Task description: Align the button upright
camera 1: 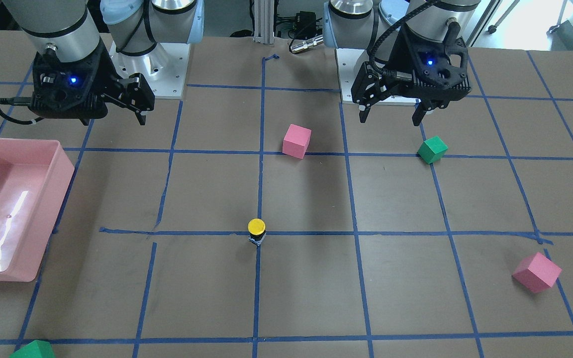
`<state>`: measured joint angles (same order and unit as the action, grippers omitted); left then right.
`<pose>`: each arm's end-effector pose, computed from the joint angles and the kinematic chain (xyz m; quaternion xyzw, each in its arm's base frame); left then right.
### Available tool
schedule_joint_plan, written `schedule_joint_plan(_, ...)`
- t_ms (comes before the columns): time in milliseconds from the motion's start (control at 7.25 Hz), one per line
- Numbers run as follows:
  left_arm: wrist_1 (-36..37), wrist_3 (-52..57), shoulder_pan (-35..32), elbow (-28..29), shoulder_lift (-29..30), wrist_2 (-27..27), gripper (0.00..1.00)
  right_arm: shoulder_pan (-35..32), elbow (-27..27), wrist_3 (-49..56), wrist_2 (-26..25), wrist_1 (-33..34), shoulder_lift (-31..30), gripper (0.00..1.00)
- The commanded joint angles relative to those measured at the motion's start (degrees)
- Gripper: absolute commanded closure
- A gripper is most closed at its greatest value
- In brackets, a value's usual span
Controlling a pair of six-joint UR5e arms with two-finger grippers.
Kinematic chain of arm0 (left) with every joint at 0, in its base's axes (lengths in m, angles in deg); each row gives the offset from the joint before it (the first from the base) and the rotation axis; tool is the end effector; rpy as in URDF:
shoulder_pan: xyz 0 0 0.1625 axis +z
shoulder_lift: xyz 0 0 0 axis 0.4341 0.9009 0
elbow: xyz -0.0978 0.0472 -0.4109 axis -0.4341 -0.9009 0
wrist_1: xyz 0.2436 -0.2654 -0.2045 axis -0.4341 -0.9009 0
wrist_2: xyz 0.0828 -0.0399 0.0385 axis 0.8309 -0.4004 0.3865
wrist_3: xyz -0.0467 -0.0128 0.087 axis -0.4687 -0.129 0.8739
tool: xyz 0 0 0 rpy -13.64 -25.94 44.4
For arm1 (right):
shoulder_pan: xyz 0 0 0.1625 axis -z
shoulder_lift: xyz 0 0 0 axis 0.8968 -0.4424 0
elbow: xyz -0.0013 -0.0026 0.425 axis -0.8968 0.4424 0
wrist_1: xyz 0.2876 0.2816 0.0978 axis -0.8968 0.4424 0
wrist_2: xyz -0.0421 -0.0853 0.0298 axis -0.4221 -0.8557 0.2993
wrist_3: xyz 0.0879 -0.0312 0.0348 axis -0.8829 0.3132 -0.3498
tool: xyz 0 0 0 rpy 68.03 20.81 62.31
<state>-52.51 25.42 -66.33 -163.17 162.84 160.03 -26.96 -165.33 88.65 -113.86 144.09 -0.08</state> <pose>-0.1528 -0.4758 0.5127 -0.0063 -0.9992 0.0364 0.0127 0.1352 -0.4858 0.4838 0.0269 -0.9989 -0.0329 0.0201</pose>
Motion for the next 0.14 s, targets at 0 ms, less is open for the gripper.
schedule_joint_plan(0, -0.06, 0.16, 0.04, -0.04, -0.02, 0.01, 0.00, 0.00, 0.00, 0.07, -0.19, 0.01, 0.04, 0.00)
